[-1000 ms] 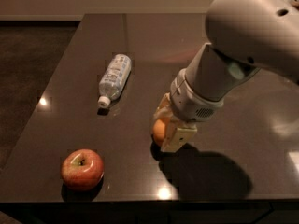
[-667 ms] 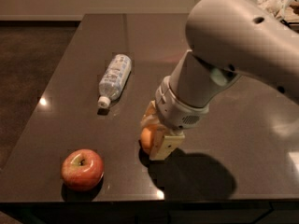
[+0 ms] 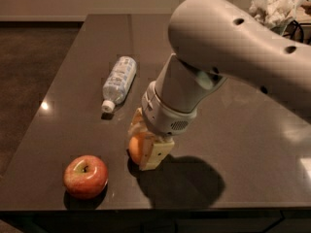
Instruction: Move orange near apple
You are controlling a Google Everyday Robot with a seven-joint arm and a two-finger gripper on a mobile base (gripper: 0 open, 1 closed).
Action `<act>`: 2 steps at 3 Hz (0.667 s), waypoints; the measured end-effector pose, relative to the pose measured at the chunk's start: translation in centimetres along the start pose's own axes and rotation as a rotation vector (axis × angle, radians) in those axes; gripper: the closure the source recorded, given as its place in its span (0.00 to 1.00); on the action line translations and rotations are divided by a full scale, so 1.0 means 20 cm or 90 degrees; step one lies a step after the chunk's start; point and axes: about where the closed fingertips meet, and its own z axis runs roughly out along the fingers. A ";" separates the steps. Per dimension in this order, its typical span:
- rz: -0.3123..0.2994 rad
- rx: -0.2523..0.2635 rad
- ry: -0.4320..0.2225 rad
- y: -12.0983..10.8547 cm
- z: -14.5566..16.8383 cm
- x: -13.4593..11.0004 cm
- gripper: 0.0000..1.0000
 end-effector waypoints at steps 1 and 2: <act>-0.015 -0.011 0.002 -0.02 0.04 -0.03 0.82; -0.017 -0.021 0.002 -0.02 0.05 -0.04 0.58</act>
Offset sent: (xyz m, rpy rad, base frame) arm 0.0035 0.0138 -0.0083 -0.0199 0.0393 0.0469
